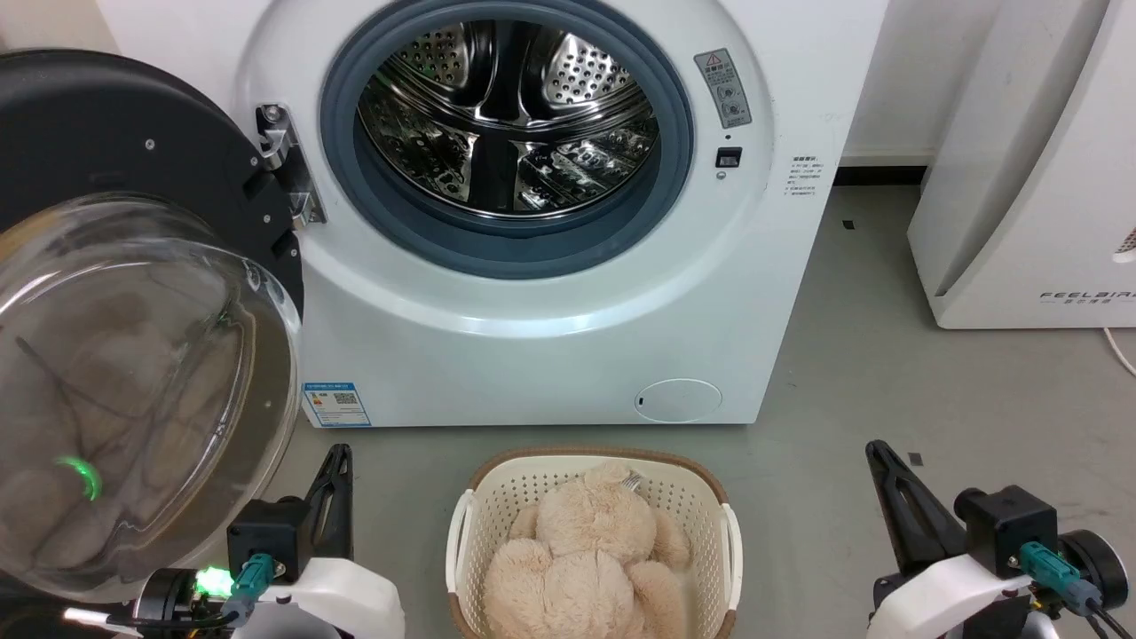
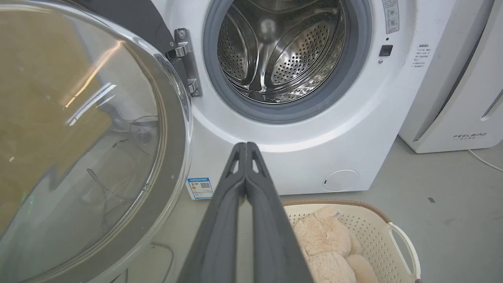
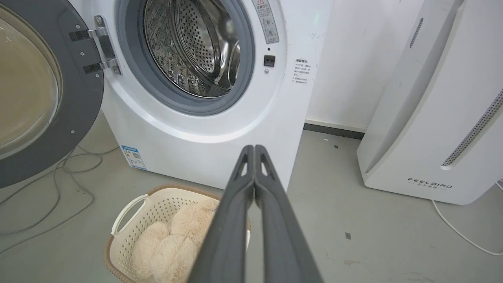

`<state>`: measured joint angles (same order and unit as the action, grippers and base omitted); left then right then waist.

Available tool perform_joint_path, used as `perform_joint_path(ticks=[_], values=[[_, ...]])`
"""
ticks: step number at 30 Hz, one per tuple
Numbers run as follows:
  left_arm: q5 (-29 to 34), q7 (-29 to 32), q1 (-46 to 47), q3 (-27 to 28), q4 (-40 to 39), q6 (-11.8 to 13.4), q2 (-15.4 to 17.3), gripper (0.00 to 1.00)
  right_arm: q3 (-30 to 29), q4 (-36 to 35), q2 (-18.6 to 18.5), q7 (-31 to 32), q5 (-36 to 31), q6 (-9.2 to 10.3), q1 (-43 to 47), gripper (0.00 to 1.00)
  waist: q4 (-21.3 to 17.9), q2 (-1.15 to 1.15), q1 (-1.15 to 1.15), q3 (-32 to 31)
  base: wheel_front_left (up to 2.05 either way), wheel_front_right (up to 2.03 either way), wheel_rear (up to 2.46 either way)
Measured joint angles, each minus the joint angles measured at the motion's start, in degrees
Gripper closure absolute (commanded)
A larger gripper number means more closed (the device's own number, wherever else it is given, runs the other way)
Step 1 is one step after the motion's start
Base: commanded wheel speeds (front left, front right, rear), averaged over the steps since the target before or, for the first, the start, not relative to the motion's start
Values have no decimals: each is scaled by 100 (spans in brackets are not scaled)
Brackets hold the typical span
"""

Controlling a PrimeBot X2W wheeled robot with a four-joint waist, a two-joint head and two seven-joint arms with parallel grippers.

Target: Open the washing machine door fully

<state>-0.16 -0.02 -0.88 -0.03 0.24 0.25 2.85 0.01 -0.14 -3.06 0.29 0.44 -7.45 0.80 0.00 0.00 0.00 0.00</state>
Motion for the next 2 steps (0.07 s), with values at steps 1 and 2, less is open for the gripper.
perform_joint_path(ticks=[1,2], values=[[0,0,0,-1,0,0,0,100,-1,0,0,0,0,0,0,100,0,0,0,0,0,0,0],[0,0,0,-1,0,0,0,100,-2,0,0,0,0,0,0,100,0,0,0,0,0,0,0]])
